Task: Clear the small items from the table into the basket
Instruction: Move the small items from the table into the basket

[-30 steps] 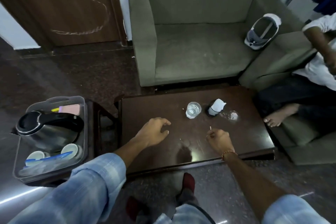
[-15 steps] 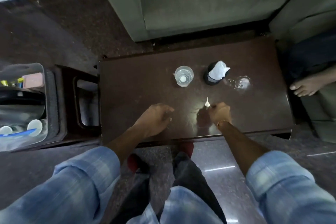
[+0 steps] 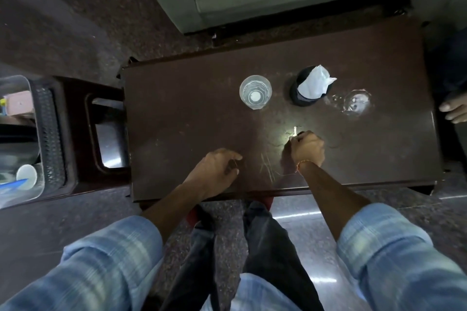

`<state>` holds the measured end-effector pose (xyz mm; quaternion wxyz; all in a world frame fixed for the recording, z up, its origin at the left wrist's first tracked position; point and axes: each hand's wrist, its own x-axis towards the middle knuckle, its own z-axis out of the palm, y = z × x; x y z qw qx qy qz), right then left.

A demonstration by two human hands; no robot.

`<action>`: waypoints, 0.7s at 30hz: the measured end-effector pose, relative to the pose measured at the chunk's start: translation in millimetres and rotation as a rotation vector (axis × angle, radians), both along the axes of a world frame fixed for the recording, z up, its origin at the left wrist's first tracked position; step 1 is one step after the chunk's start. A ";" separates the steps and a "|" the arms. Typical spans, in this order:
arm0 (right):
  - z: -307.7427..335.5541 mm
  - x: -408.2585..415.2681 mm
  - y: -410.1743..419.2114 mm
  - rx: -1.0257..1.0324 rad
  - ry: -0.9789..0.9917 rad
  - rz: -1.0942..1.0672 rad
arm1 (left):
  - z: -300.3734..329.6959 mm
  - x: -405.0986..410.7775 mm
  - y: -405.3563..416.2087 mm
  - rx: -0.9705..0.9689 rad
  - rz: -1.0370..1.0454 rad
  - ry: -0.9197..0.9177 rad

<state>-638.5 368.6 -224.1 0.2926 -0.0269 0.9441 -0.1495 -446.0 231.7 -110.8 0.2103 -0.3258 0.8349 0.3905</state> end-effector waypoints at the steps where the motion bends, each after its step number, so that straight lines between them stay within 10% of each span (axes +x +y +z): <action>1: -0.9 0.7 -1.7 0.005 -0.005 -0.017 | -1.2 0.6 -0.6 0.000 0.002 -0.003; 21: 41.9 32.5 -31.0 -0.015 -0.126 0.031 | 55.0 61.8 -50.8 -0.080 0.039 0.028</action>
